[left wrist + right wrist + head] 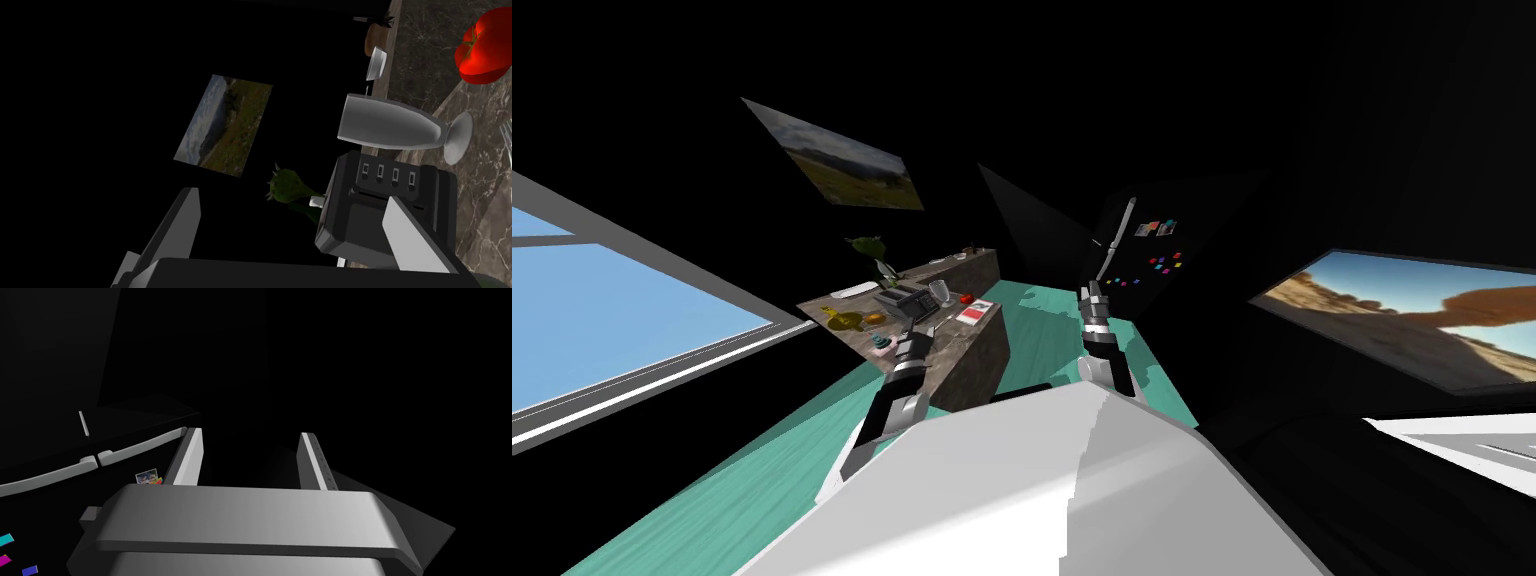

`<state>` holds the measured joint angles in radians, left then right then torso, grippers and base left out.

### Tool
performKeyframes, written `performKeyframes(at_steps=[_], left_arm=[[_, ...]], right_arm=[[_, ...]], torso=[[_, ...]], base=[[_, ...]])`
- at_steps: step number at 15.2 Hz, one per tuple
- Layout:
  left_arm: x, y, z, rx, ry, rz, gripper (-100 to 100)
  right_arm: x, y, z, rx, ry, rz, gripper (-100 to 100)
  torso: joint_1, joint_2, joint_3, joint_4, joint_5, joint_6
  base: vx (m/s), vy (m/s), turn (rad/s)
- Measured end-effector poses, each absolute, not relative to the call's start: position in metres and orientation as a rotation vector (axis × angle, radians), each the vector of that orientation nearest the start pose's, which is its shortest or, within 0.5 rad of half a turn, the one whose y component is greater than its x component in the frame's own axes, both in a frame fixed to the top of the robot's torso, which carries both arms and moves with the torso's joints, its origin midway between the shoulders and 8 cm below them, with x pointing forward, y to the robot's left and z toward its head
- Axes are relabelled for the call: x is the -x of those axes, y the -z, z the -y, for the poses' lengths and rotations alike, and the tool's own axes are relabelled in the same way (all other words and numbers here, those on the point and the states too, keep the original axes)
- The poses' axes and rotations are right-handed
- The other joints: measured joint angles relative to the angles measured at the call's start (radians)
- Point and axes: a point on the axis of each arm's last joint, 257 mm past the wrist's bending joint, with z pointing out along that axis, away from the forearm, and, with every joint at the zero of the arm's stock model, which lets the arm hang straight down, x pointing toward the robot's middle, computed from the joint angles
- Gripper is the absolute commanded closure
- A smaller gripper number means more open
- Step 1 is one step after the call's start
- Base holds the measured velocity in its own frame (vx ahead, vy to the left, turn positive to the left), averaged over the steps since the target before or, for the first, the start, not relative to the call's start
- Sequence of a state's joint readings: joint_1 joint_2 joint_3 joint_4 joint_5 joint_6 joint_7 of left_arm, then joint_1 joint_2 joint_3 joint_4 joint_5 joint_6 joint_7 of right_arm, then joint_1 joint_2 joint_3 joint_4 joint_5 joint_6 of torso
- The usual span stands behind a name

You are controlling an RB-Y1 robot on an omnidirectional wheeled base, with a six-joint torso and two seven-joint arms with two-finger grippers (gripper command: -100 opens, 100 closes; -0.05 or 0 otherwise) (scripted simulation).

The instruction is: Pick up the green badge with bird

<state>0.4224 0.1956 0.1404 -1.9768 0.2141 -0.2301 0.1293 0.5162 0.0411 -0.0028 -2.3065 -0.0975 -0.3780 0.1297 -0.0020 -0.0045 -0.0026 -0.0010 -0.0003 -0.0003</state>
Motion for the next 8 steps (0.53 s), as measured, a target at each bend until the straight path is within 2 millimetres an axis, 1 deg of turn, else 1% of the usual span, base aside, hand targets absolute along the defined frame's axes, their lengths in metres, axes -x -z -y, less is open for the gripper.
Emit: performKeyframes(at_steps=[4, 8], left_arm=[[-0.414, 0.172, -0.391, 1.252, 1.219, -0.860, -100], [-0.409, 0.208, -0.401, 1.380, 1.198, -0.844, -100]], right_arm=[[-0.354, -0.007, 0.299, -0.784, -1.214, -0.635, 0], [-0.354, -0.007, 0.299, -0.784, -1.214, -0.635, 0]], torso=[[0.000, -0.001, -0.001, 0.000, 0.000, 0.000], [0.001, -0.001, -0.001, 0.000, 0.000, 0.000]], base=[[0.073, -0.034, 0.098], [0.063, -0.018, 0.085]])
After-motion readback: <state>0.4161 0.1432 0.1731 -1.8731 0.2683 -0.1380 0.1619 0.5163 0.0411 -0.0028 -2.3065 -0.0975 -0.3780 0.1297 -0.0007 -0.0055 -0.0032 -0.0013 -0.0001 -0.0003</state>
